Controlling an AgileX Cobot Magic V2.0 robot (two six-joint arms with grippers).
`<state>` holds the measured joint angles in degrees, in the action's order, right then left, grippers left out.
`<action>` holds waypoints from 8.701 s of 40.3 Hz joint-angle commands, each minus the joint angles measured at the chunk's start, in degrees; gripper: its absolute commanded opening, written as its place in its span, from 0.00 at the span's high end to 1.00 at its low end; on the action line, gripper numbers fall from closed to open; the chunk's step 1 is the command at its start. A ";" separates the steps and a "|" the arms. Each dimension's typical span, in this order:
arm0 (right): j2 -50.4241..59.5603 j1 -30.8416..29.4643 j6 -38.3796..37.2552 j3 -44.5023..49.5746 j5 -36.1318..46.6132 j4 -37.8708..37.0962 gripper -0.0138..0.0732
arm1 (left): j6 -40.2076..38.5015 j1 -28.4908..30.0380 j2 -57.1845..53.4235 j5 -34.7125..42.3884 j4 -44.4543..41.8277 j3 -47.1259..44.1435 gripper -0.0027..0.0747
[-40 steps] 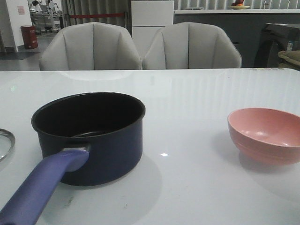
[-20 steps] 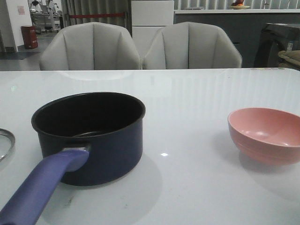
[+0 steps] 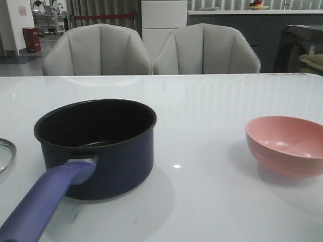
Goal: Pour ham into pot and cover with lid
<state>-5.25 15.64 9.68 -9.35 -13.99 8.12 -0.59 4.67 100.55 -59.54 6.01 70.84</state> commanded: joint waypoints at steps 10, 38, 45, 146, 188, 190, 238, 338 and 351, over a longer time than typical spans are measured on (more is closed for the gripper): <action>-0.57 0.14 0.42 -1.52 4.46 -0.42 0.68 | 0.90 0.07 1.30 -2.28 0.94 1.58 0.10; -0.57 0.14 0.42 -1.52 4.46 -0.42 0.68 | 1.21 0.13 4.46 0.82 1.34 1.70 0.13; -0.57 0.14 0.42 -1.52 4.46 -0.42 0.68 | 1.21 0.13 4.82 1.13 1.34 1.70 0.13; -0.57 0.14 0.42 -1.52 4.46 -0.42 0.68 | 4.30 -21.24 -0.58 -14.01 1.12 26.96 0.82; -0.57 0.14 0.42 -1.52 4.46 -0.42 0.68 | 5.78 -32.83 1.45 -14.25 3.63 23.89 0.82; -0.57 0.14 0.42 -1.52 4.46 -0.42 0.68 | 5.78 -32.83 1.45 -14.25 3.66 23.89 0.82; -0.57 0.14 0.42 -1.52 4.46 -0.42 0.68 | 5.78 -32.83 1.71 -14.25 2.68 20.72 0.56; -0.57 0.14 0.42 -1.52 4.46 -0.42 0.68 | 5.40 -14.73 -85.14 44.63 2.95 -50.93 0.46; -0.57 0.14 0.42 -1.52 4.46 -0.42 0.68 | 5.40 -14.73 -85.25 45.70 2.95 -50.93 0.83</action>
<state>-5.25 15.64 9.71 -9.35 -14.03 8.12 5.35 -9.97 14.81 -19.35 8.19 18.40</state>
